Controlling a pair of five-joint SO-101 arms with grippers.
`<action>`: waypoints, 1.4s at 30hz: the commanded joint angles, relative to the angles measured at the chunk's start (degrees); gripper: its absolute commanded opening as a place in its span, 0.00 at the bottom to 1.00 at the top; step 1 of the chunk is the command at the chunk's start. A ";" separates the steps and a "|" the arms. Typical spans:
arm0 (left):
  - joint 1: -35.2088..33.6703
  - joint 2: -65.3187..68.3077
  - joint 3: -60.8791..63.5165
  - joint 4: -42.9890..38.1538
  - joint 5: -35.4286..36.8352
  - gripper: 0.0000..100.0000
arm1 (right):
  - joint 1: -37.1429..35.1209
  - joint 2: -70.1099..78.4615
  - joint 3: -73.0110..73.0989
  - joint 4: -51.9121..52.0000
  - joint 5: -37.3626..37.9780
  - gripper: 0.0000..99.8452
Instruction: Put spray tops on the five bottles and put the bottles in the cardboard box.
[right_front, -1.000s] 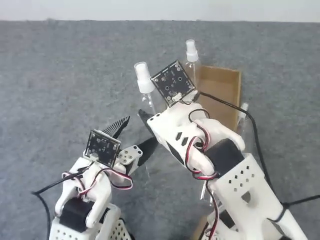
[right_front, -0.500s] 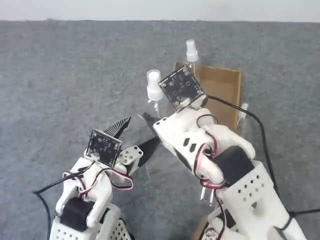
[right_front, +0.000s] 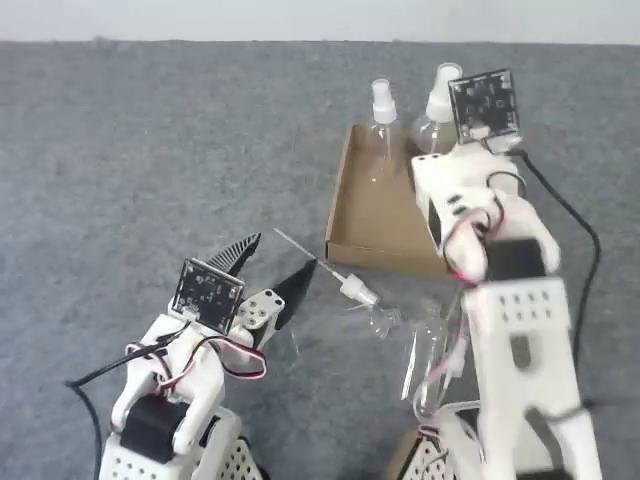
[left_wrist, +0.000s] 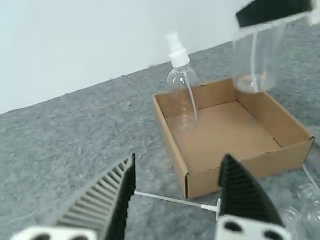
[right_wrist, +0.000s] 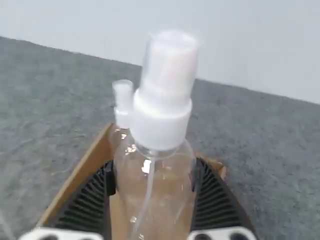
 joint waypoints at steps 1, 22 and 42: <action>-2.90 1.05 0.04 -2.55 -0.18 0.12 | 3.74 7.96 0.79 -13.58 -0.97 0.01; -9.23 1.14 2.86 -8.88 0.18 0.01 | 7.52 34.59 0.88 -39.43 -7.56 0.01; -9.58 1.14 2.95 -8.79 0.18 0.01 | 7.16 43.03 0.88 -45.23 -2.29 0.01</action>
